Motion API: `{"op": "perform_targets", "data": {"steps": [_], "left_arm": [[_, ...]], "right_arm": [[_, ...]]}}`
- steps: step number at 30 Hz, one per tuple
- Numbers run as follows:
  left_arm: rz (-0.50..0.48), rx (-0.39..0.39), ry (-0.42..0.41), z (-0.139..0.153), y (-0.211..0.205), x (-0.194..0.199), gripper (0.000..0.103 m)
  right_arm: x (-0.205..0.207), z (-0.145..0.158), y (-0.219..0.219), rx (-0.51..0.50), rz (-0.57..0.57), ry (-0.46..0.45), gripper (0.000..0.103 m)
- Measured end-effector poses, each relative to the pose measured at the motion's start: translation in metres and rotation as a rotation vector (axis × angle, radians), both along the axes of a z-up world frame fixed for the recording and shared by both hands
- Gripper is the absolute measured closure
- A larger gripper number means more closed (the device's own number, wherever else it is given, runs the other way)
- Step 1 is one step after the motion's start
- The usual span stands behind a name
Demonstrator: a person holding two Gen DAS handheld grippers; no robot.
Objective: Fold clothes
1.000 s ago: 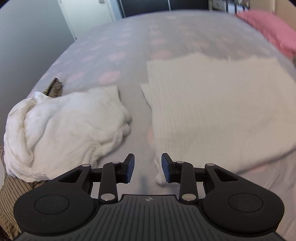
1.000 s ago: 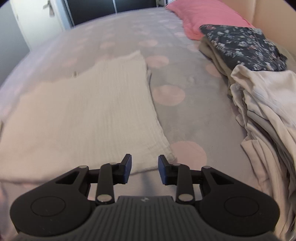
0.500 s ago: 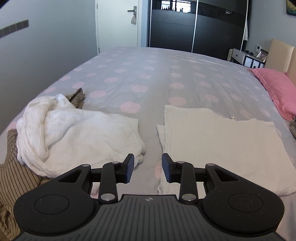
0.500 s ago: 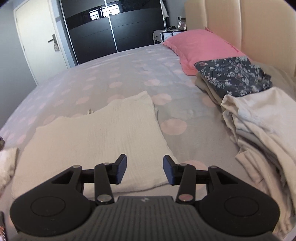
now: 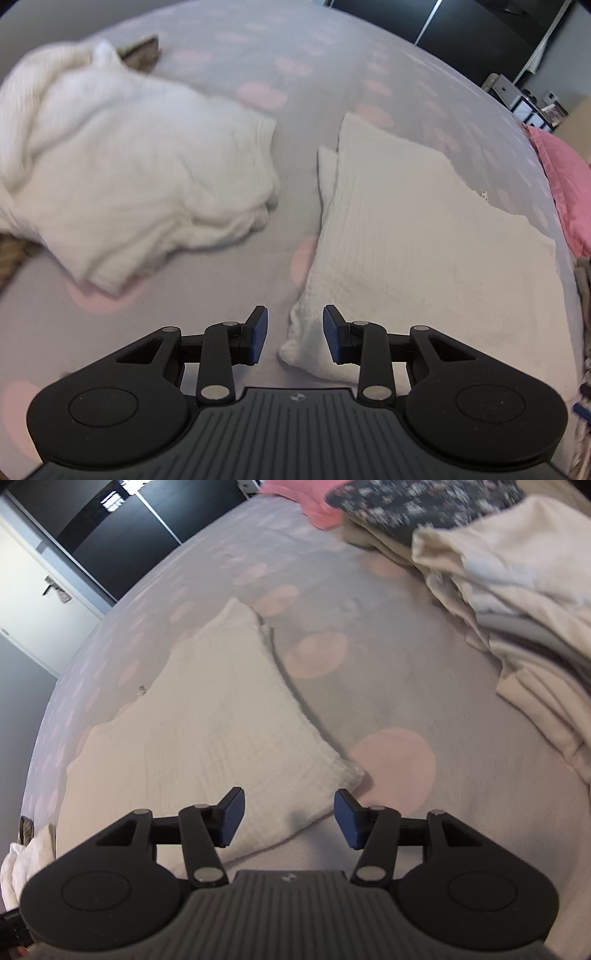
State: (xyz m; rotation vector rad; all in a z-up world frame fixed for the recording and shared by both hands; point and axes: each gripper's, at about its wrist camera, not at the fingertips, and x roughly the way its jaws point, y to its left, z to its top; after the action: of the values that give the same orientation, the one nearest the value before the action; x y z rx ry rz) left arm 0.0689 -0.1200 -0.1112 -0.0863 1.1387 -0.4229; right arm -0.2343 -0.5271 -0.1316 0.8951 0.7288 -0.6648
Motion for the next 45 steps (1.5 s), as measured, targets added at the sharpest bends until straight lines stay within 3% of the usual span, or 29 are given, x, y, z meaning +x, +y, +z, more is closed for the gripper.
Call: {"op": "perform_targets", "data": {"steps": [5, 10, 13, 16, 18, 20, 24, 31, 37, 42, 45], "left_arm": [[0.026, 0.009, 0.049, -0.022, -0.004, 0.002, 0.072], [0.05, -0.085, 0.101, -0.032, -0.002, 0.002, 0.069], [0.024, -0.07, 0.088, -0.035, -0.011, 0.0, 0.068], [0.003, -0.049, 0.067, -0.033, -0.019, -0.002, 0.067], [0.0, -0.047, 0.06, -0.033, -0.022, -0.002, 0.072], [0.008, -0.067, 0.063, -0.033, -0.019, -0.001, 0.086], [0.021, -0.087, 0.073, -0.028, -0.017, 0.002, 0.095], [-0.023, -0.043, -0.031, 0.016, -0.031, -0.005, 0.097], [-0.091, -0.028, -0.064, 0.064, -0.03, -0.016, 0.097], [-0.181, 0.072, -0.099, 0.094, -0.03, -0.043, 0.097], [-0.24, 0.127, -0.104, 0.109, -0.025, -0.061, 0.097]], "right_arm": [[0.003, -0.021, -0.011, 0.069, -0.027, 0.017, 0.043], [0.008, -0.03, -0.019, 0.095, -0.037, -0.012, 0.04], [0.012, -0.034, -0.024, 0.107, -0.046, -0.028, 0.04], [0.017, -0.035, -0.026, 0.098, -0.068, -0.02, 0.055], [0.018, -0.034, -0.026, 0.082, -0.072, -0.014, 0.076], [0.018, -0.032, -0.026, 0.066, -0.073, -0.016, 0.085], [0.019, -0.017, -0.02, 0.007, -0.06, -0.034, 0.09], [0.021, 0.031, -0.005, -0.126, -0.026, -0.063, 0.096], [0.003, 0.076, -0.001, -0.142, 0.02, -0.035, 0.098], [-0.025, 0.102, 0.0, -0.112, 0.011, -0.04, 0.098], [-0.043, 0.113, 0.01, -0.101, 0.042, 0.001, 0.098]]}}
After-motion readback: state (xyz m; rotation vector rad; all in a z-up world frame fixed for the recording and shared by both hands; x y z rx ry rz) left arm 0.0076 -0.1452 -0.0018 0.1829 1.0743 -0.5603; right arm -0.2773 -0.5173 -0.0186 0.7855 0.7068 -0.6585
